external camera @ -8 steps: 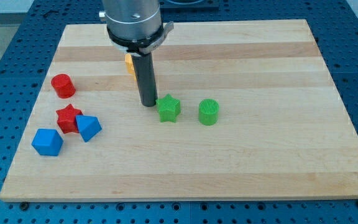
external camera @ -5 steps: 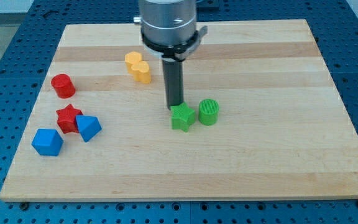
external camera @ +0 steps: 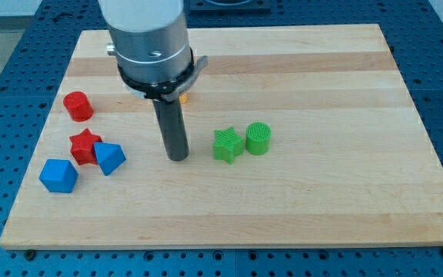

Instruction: Push the green star along with green circle towards right

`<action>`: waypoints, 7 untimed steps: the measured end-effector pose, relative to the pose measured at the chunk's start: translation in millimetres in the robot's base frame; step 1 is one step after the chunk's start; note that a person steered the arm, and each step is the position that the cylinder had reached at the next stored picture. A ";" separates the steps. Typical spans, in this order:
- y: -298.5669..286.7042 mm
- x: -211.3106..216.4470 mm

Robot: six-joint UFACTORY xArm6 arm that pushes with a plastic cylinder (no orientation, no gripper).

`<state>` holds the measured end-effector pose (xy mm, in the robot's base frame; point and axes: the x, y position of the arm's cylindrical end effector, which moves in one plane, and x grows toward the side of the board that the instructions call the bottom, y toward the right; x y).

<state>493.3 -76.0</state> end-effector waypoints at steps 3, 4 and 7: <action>60.9 -24.6; 61.0 -24.6; 41.5 2.1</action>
<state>495.3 -34.5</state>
